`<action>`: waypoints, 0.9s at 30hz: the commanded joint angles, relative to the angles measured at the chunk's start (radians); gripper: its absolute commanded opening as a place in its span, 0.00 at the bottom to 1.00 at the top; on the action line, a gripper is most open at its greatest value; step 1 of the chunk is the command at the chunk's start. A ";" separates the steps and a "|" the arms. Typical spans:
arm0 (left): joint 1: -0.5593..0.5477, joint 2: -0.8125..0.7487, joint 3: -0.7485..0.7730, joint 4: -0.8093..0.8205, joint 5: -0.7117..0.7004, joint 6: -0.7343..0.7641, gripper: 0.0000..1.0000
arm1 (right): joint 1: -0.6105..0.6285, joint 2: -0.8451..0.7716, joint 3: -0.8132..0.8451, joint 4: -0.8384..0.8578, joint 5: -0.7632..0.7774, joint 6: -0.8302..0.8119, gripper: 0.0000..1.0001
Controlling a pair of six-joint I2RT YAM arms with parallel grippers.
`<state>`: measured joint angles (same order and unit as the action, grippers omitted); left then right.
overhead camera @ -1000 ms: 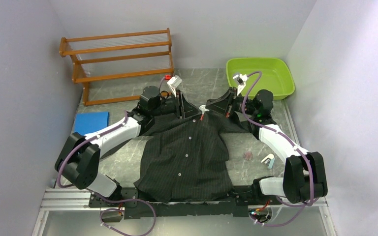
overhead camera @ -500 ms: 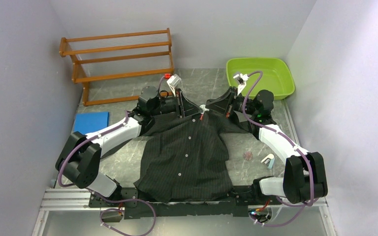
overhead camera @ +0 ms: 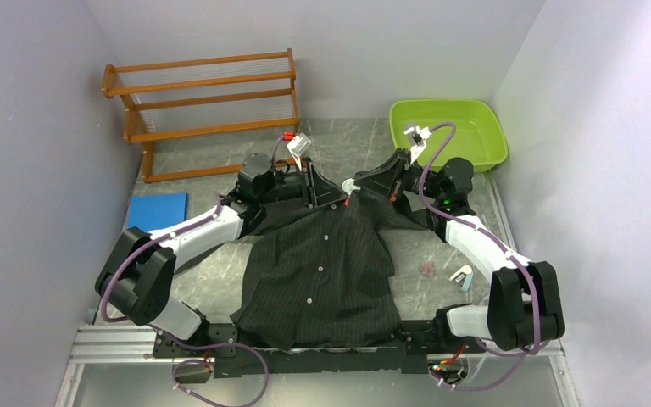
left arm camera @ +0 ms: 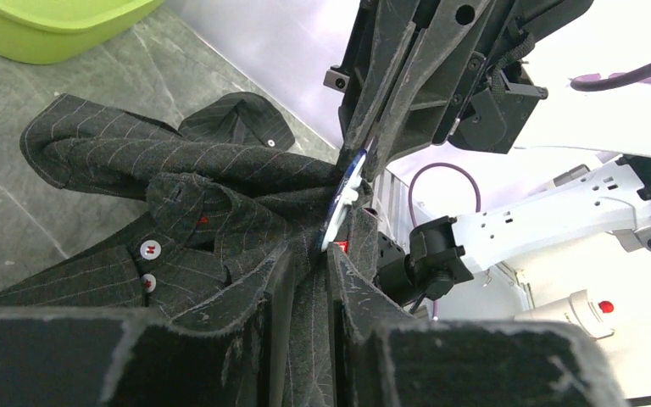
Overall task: Pin the brooch onto the clothing
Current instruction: Pin the brooch to the clothes.
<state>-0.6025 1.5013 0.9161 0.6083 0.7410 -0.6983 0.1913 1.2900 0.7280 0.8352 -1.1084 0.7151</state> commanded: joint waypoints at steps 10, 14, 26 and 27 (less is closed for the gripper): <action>0.001 -0.033 0.012 0.120 0.046 -0.041 0.25 | -0.001 -0.015 0.014 0.066 -0.005 0.014 0.00; 0.001 -0.026 0.023 0.127 0.066 -0.055 0.15 | 0.000 -0.017 0.016 0.052 -0.007 0.006 0.00; 0.001 -0.026 0.014 0.161 0.064 -0.077 0.24 | 0.000 -0.018 0.012 0.051 -0.004 0.011 0.00; 0.001 -0.025 0.013 0.164 0.066 -0.078 0.25 | 0.000 -0.018 0.012 0.052 -0.004 0.012 0.00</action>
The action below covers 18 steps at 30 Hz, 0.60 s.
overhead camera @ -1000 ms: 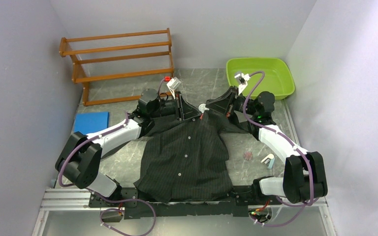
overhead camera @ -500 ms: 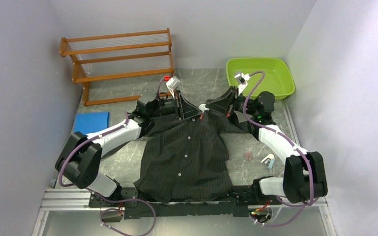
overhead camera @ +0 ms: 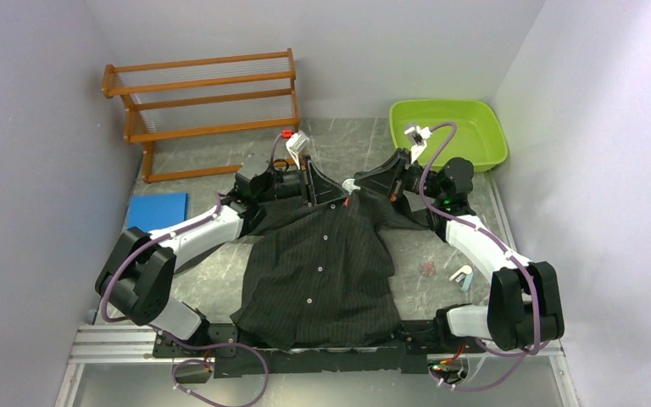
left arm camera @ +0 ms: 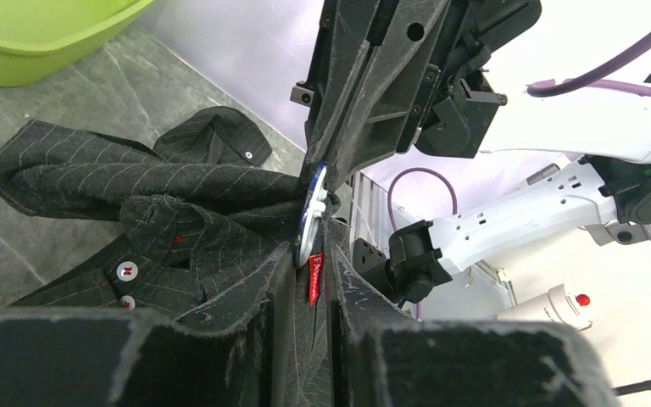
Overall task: Pin the brooch onto the clothing
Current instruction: Pin the brooch to the clothes.
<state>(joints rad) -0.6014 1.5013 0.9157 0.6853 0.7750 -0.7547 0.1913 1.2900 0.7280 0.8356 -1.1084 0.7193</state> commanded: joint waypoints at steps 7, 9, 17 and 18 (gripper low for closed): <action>0.000 -0.019 0.013 0.103 0.032 -0.026 0.33 | 0.001 -0.017 0.013 0.060 -0.013 0.020 0.00; 0.000 -0.015 0.016 0.099 0.031 -0.023 0.35 | 0.001 -0.017 0.012 0.064 -0.017 0.025 0.00; 0.001 -0.033 0.020 -0.021 -0.045 0.062 0.38 | 0.002 -0.016 0.010 0.098 -0.018 0.057 0.00; 0.000 -0.038 0.023 -0.051 -0.063 0.079 0.39 | 0.002 -0.015 0.009 0.102 -0.019 0.061 0.00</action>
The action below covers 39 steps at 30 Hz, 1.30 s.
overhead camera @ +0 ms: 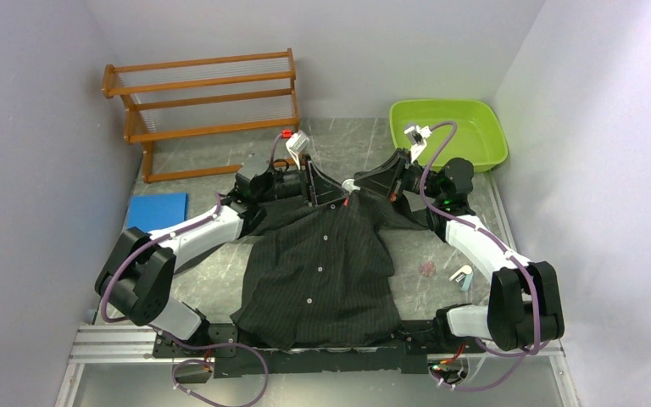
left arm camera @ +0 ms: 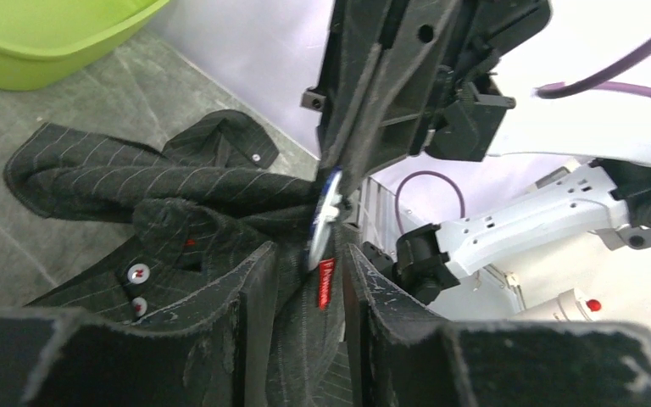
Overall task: Pin the brooch onto the clothing
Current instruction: Pin the brooch to the clothes.
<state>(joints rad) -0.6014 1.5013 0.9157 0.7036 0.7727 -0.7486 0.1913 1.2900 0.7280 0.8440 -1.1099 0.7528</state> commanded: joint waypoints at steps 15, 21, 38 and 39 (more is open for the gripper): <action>0.000 -0.018 0.011 0.095 0.001 0.006 0.39 | 0.002 -0.014 0.011 0.081 -0.021 0.024 0.00; -0.001 -0.020 0.009 0.094 0.008 0.010 0.29 | 0.002 -0.016 0.013 0.078 -0.018 0.023 0.00; -0.001 0.013 -0.012 0.125 0.021 -0.007 0.29 | 0.002 -0.007 0.014 0.138 -0.019 0.067 0.00; -0.001 0.017 -0.014 0.137 0.023 -0.014 0.28 | 0.002 -0.006 0.014 0.140 -0.020 0.069 0.00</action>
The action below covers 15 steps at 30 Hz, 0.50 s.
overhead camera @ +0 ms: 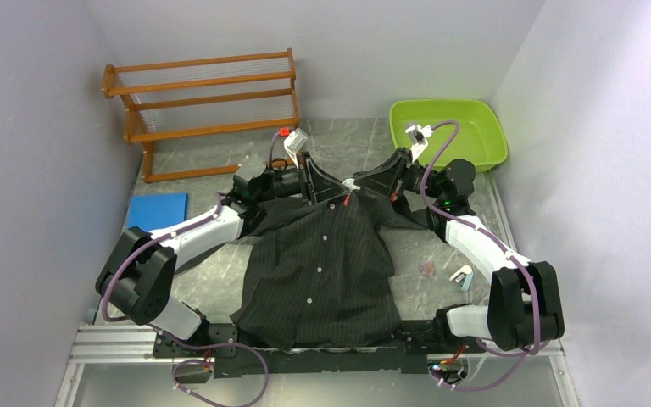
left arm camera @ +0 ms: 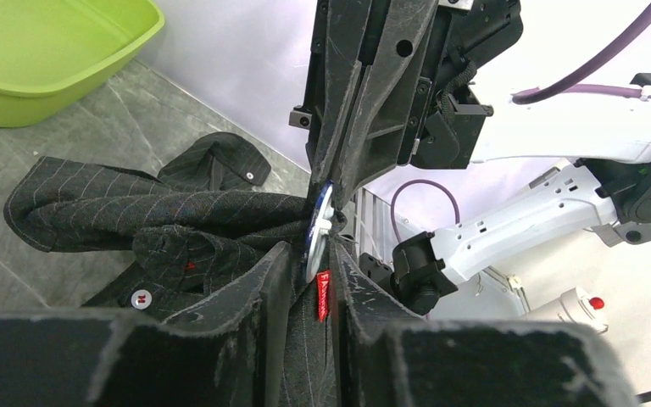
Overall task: Pin the brooch onto the clothing
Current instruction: Pin the brooch to the clothes.
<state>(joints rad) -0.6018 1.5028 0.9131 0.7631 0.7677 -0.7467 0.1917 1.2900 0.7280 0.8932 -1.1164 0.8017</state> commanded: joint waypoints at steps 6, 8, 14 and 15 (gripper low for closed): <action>-0.002 0.032 -0.003 0.105 0.036 -0.033 0.16 | 0.002 0.000 0.018 0.086 -0.017 0.017 0.00; -0.002 0.029 0.000 0.097 0.037 -0.028 0.05 | 0.002 0.000 0.018 0.073 -0.014 0.006 0.00; -0.003 -0.011 0.000 0.038 0.023 0.004 0.03 | 0.001 -0.039 0.018 -0.087 0.022 -0.110 0.55; -0.003 -0.019 0.001 0.025 0.025 0.011 0.03 | 0.000 -0.055 0.008 -0.100 0.025 -0.135 0.66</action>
<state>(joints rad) -0.6018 1.5311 0.9073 0.7959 0.7883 -0.7677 0.1913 1.2942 0.7284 0.8497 -1.1191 0.7689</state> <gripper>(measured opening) 0.050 0.490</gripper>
